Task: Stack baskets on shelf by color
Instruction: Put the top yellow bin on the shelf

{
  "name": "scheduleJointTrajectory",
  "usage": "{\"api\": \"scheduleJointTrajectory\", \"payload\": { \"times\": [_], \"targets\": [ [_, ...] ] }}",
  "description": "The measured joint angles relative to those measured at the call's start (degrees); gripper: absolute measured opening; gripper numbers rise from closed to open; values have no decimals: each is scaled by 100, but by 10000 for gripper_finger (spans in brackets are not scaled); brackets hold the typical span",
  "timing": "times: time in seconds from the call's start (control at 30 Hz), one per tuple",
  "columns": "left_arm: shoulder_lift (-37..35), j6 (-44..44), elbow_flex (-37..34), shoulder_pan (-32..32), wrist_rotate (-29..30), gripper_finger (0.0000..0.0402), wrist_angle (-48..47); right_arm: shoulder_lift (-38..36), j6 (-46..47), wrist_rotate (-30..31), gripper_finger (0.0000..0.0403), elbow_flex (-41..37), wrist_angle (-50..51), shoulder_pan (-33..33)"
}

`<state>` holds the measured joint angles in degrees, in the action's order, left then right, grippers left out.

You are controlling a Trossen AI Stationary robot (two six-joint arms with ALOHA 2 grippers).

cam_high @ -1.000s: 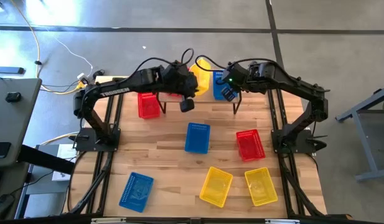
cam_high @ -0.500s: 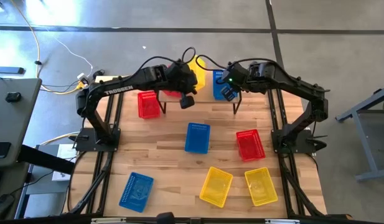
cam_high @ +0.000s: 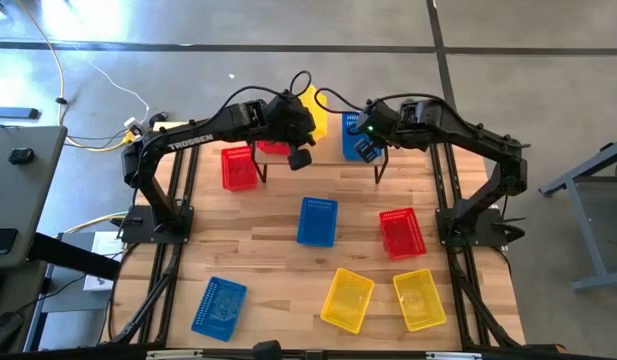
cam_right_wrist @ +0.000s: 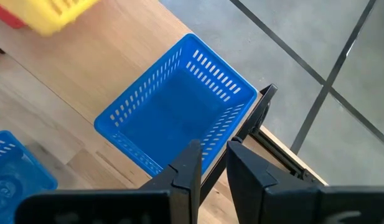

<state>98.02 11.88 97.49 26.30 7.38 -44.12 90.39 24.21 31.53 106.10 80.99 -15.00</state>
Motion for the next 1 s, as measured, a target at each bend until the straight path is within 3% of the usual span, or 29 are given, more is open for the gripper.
{"api": "scheduleJointTrajectory", "payload": {
  "times": [0.3, 1.0],
  "targets": [
    [0, 531, 0, -284, -217, 1, 64, 0, 0, -10, 62, 2, 0, 0],
    [439, 330, 0, -343, 90, 1, -111, 0, 142, -48, 62, 2, 10, 4]
  ]
}}
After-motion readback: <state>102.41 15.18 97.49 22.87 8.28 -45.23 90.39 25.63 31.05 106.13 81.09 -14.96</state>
